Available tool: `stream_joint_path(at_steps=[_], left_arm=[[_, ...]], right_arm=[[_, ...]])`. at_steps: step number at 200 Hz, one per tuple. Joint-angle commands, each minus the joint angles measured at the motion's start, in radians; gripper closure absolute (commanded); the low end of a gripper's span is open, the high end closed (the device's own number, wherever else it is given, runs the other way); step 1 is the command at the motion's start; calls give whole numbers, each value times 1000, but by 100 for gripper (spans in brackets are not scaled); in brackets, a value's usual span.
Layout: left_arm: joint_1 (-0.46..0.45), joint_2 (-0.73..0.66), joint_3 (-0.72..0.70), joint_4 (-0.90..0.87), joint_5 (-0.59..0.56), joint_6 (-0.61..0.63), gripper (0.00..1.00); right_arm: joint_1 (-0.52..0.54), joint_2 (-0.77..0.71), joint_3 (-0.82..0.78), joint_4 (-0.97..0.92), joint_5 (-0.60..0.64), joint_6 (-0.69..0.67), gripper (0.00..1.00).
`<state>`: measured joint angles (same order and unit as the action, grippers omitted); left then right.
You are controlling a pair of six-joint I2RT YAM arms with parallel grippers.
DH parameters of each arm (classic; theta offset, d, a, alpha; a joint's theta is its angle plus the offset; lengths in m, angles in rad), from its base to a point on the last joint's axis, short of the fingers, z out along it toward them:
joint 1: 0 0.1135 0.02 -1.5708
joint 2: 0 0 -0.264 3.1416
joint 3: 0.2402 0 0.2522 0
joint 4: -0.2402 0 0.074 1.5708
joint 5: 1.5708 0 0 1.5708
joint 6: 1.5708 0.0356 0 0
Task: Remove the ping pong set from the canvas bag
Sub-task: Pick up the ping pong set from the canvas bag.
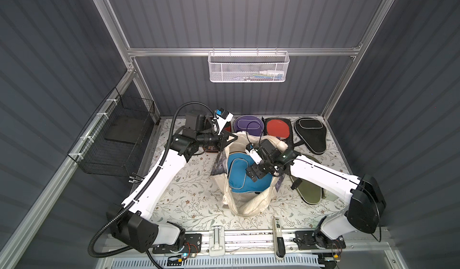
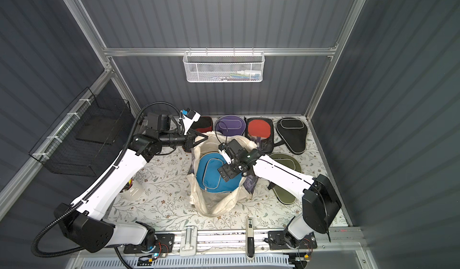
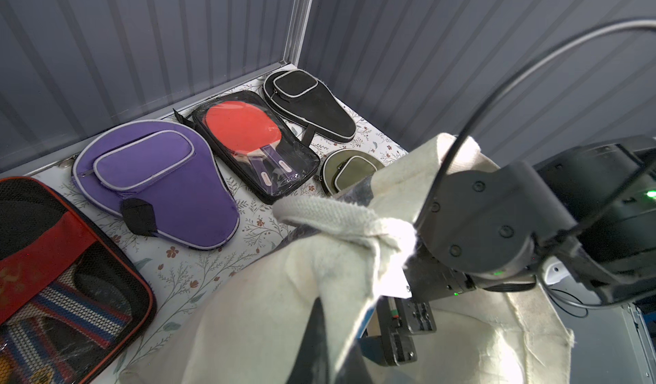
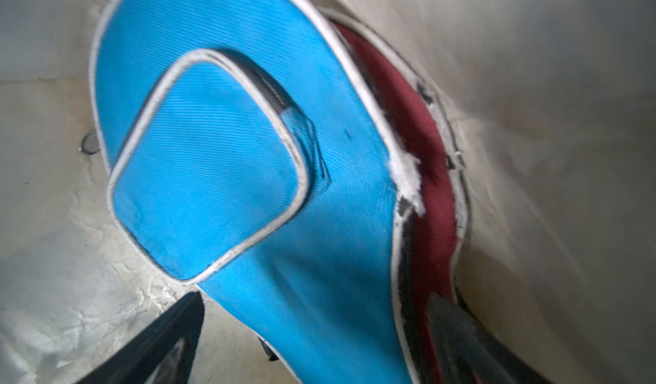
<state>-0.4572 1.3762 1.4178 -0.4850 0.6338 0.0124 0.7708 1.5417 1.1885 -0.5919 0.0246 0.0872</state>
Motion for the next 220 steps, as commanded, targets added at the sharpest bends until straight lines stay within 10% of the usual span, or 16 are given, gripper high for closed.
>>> stream_joint_path(at_steps=[1,57,127,220], left_arm=[[-3,-51,4,89,100,-11,100],[-3,-53,-31,116,132,-6,100],[-2,-53,-48,116,96,-19,100],[-3,15,-65,-35,-132,-111,100]], right_arm=[[-24,30,-34,5,-13,38,1],[-63,67,-105,79,-133,33,26],[-65,-50,-91,-16,-140,-50,100],[-60,-350,-77,-148,-89,-213,100]])
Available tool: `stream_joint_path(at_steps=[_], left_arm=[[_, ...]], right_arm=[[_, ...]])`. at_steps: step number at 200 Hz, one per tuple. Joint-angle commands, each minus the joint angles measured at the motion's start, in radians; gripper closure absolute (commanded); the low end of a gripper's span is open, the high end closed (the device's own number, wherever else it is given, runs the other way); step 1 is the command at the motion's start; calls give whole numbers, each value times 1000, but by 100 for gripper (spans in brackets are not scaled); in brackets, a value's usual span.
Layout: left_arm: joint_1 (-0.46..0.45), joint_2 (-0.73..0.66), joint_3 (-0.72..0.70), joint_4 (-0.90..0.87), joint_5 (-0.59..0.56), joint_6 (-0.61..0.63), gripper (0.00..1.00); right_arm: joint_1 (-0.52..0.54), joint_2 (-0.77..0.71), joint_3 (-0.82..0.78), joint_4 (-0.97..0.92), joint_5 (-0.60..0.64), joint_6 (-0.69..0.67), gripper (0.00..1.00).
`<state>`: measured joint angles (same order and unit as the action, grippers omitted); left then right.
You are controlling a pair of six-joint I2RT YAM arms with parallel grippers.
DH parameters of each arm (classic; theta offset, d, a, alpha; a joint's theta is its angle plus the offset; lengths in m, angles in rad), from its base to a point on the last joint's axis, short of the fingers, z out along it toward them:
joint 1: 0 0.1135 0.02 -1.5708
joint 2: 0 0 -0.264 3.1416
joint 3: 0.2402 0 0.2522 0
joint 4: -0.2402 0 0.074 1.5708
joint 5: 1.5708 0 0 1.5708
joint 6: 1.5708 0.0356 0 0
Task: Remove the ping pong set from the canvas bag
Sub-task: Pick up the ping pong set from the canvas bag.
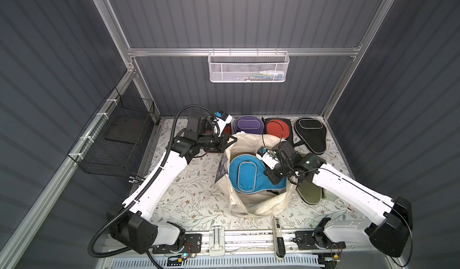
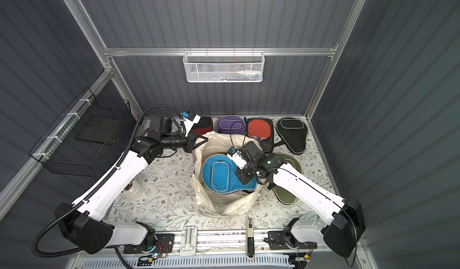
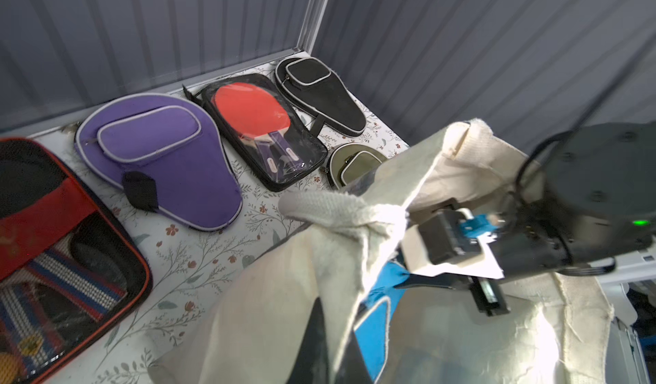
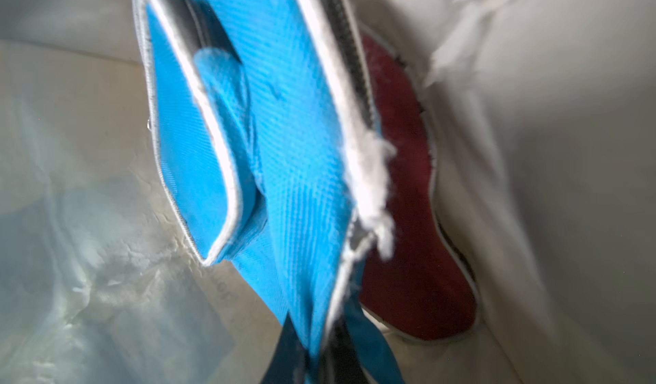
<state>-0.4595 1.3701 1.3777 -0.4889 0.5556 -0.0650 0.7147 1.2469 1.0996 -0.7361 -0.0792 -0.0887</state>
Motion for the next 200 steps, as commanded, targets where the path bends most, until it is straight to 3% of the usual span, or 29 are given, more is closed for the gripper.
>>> stream_joint_path(at_steps=[1,86,103,114,140,163,200], left_arm=[[-1,21,-26,-30,-55,-33,100],[-1,117,24,-79,-154,7,100],[-1,117,24,-84,-169,17,92],[-1,113,70,-89,-176,21,84],[-1,104,124,-117,-209,50,46],[1,89,183,-134,-283,76,1],[1,36,226,-125,-392,86,0]], right_arm=[[-4,-57,13,-3,16,-37,100],[-40,-122,162,-2,119,13,100],[-53,-121,201,4,134,29,100],[-62,-144,224,7,140,38,100],[-84,-150,280,5,148,63,100],[-102,-136,334,-2,134,89,100],[-128,-94,405,2,103,143,100]])
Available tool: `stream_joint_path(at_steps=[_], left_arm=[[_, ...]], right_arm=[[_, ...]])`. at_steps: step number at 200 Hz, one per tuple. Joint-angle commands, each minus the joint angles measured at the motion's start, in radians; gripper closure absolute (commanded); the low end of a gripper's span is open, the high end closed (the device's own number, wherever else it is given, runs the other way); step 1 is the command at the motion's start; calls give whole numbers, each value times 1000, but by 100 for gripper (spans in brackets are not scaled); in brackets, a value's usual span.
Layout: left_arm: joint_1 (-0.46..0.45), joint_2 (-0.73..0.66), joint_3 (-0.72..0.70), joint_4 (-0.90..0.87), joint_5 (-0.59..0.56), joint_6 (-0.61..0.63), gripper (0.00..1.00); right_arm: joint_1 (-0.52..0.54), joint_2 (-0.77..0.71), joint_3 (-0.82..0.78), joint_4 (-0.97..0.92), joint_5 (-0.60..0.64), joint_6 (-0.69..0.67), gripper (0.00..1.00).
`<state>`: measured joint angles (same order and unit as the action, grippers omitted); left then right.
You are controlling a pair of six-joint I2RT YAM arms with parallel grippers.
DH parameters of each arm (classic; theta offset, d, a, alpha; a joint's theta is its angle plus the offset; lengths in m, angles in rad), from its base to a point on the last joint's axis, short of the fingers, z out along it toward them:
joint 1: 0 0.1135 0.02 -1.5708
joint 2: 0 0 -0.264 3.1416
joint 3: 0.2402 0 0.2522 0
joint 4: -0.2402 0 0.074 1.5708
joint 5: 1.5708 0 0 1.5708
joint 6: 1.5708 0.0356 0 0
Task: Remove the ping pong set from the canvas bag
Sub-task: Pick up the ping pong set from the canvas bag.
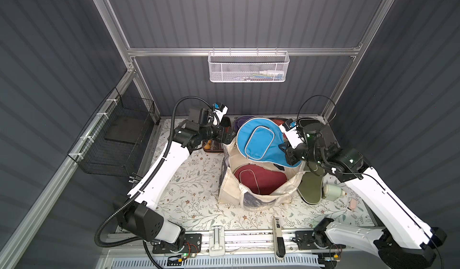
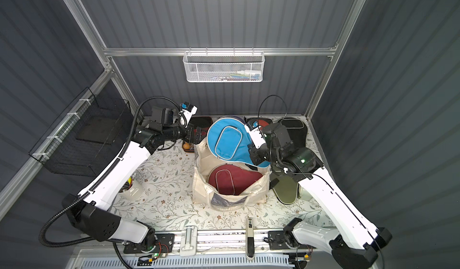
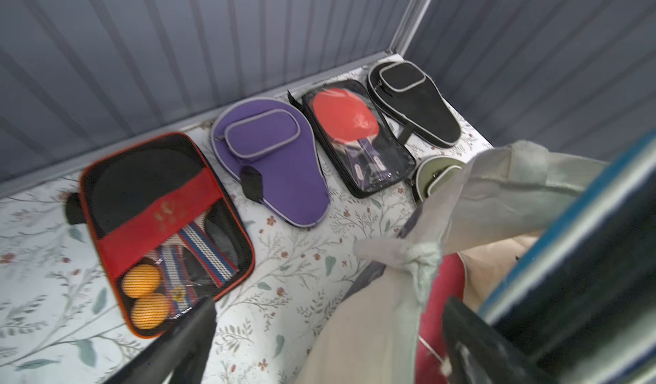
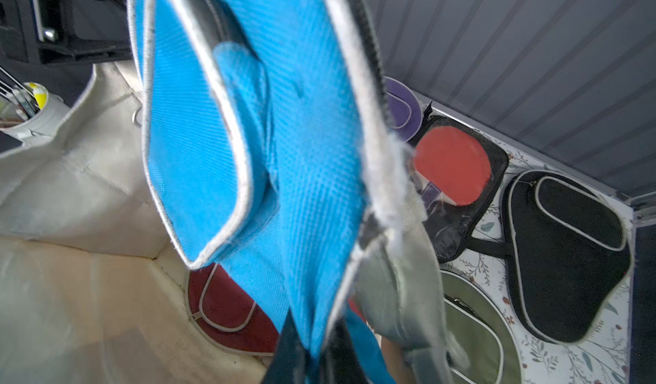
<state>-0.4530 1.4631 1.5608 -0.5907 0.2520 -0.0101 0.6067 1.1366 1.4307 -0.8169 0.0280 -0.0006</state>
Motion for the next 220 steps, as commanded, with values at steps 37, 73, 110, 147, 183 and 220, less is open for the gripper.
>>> stream_joint_path(at_steps=[37,73,110,147,183,220], left_arm=[[-3,-155,42,42,-81,12,0],[-3,-213,-7,148,118,-67,0],[-3,-249,-138,309,238,-151,0],[-3,-226,-201,424,349,-169,0],[-3,-179,-204,512,453,-179,0],[-2,-172,-240,677,580,-255,4]], right_arm=[[-61,55,169,82,-97,118,100],[-91,96,271,116,-207,185,100],[-118,104,286,195,-308,261,100],[-134,94,255,247,-448,297,100],[-134,62,198,283,-529,315,100],[-137,43,137,301,-539,332,100]])
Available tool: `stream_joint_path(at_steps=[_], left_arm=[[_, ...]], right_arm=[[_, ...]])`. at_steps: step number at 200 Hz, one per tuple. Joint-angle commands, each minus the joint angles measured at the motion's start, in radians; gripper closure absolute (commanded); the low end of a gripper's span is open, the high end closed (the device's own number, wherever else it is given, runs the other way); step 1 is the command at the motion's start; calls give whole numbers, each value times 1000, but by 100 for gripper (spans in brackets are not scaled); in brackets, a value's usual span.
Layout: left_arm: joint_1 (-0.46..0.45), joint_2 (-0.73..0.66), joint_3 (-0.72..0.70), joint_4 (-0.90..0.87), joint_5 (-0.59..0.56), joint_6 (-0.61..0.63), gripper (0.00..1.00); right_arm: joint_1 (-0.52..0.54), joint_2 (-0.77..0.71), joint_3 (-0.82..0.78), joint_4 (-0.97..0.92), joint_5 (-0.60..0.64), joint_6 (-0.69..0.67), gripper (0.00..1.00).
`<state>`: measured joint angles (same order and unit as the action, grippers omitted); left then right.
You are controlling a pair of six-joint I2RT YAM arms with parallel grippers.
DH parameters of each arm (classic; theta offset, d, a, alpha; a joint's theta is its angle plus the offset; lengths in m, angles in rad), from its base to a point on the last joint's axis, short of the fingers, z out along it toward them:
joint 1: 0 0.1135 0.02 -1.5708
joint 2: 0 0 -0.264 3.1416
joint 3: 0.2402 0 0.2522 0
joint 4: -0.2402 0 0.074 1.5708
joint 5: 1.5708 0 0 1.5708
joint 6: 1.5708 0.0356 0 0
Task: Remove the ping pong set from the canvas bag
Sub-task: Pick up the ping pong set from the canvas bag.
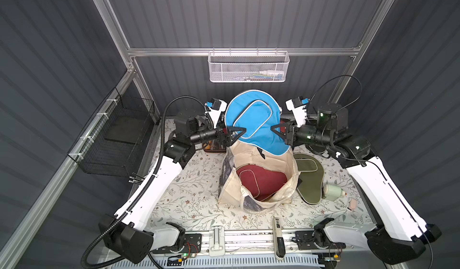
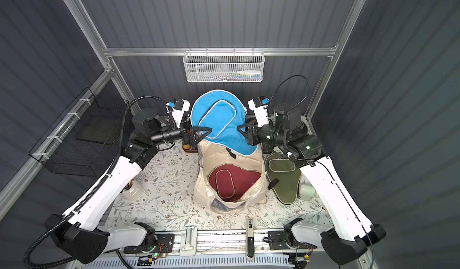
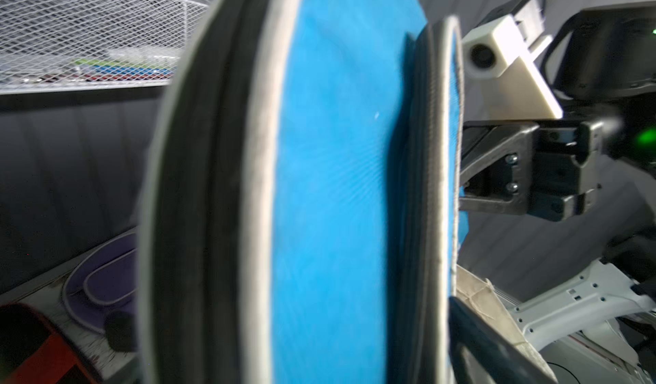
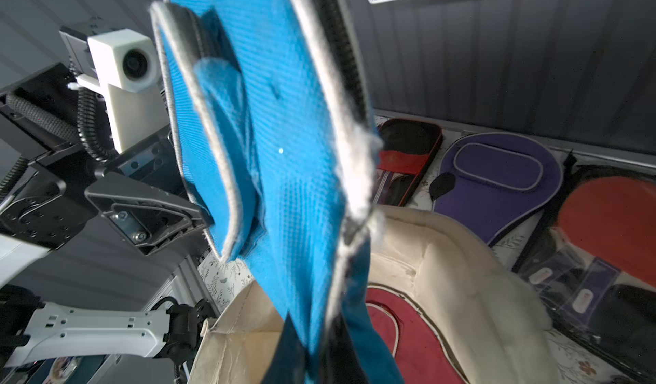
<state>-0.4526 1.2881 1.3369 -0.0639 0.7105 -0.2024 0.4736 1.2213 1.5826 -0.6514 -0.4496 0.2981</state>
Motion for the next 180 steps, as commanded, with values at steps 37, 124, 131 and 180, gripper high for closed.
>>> stream_joint_path(at_steps=[37,124,131,180], left_arm=[[-3,3,-10,167,141,-74,81],[2,16,109,18,240,46,100],[2,27,122,9,262,52,100],[2,80,172,3,351,48,100]], right_arm=[[-6,-56,-54,161,-103,21,88],[-322,-123,-64,-51,-554,-276,1],[-320,-118,-68,-50,-596,-284,1],[-319,-73,-127,16,-609,-249,1]])
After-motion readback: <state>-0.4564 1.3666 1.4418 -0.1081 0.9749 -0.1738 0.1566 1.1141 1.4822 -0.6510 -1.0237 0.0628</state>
